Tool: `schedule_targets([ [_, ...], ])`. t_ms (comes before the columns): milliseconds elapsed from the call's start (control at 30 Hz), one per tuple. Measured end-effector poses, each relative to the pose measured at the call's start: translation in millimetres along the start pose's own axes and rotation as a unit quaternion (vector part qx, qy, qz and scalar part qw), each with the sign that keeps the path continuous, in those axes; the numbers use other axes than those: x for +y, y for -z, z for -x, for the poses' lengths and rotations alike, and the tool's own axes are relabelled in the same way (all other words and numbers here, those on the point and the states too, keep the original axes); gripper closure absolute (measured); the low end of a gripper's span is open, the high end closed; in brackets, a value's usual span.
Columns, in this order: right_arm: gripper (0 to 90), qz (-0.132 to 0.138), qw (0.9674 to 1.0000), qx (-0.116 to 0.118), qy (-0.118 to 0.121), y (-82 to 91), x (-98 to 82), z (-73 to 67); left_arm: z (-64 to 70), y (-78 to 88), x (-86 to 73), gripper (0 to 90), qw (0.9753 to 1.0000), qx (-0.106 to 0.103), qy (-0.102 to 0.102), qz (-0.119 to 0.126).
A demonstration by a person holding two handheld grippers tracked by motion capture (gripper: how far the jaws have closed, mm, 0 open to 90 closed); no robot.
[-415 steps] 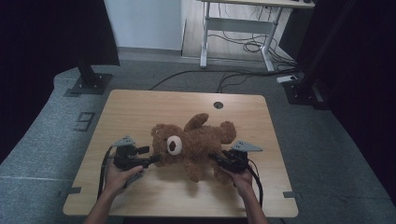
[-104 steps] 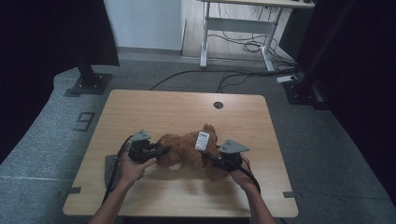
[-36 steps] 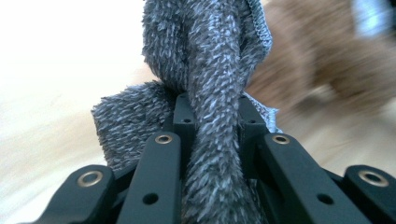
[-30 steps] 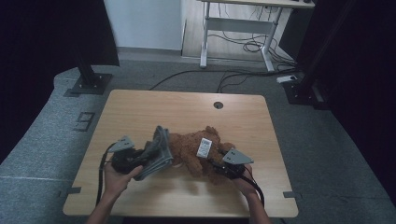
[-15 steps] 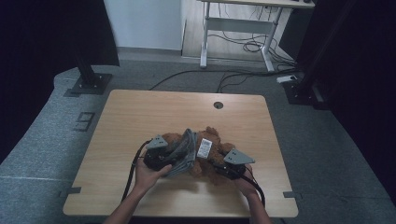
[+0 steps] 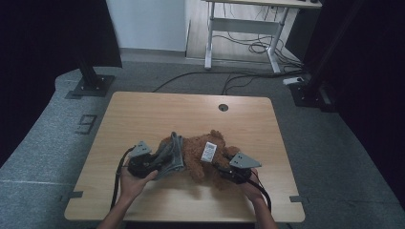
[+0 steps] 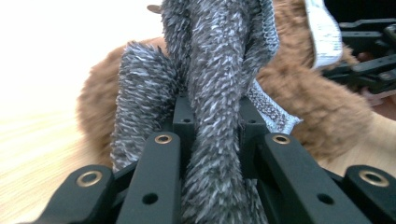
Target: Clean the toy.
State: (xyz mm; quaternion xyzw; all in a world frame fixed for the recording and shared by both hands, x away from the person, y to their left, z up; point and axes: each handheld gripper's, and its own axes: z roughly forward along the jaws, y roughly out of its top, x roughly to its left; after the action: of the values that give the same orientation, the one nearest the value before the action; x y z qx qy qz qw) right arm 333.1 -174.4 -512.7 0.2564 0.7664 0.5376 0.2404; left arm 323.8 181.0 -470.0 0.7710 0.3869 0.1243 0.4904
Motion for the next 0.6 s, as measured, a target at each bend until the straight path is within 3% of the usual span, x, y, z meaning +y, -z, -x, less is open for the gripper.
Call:
schedule_targets([
  [100,55.1,0.000,1.0000,0.000,-0.001,0.3,-0.1,0.5,-14.8,10.2,-7.2,74.8,0.9991,0.042,0.004,-0.008],
  [300,55.1,0.001,1.0000,0.001,-0.002,0.1,0.1,0.5,-35.2,3.9,-17.2,74.6,0.9968,0.070,0.021,-0.032],
  [367,55.1,0.000,1.0000,-0.001,-0.003,0.4,0.1,1.2,-32.4,8.0,-13.9,74.7,0.9975,0.063,0.027,-0.015],
  [467,55.2,0.000,1.0000,-0.001,-0.006,0.5,-0.2,2.1,-20.6,12.6,-6.6,74.6,0.9985,0.052,0.014,-0.001],
  [500,55.2,0.001,1.0000,0.000,-0.008,0.4,-0.4,2.6,-5.3,15.0,4.1,74.6,0.9996,0.025,0.001,0.012],
  [533,55.2,0.001,1.0000,0.000,-0.008,0.4,-0.4,2.6,-5.3,15.0,4.1,74.6,0.9996,0.025,0.001,0.012],
  [567,55.2,0.002,1.0000,0.000,-0.007,0.1,-0.1,1.6,11.3,13.4,16.9,74.5,0.9997,-0.005,-0.011,0.022],
  [600,55.2,0.002,1.0000,0.000,-0.007,0.1,-0.1,1.6,11.3,13.4,16.9,74.5,0.9997,-0.005,-0.011,0.022],
])
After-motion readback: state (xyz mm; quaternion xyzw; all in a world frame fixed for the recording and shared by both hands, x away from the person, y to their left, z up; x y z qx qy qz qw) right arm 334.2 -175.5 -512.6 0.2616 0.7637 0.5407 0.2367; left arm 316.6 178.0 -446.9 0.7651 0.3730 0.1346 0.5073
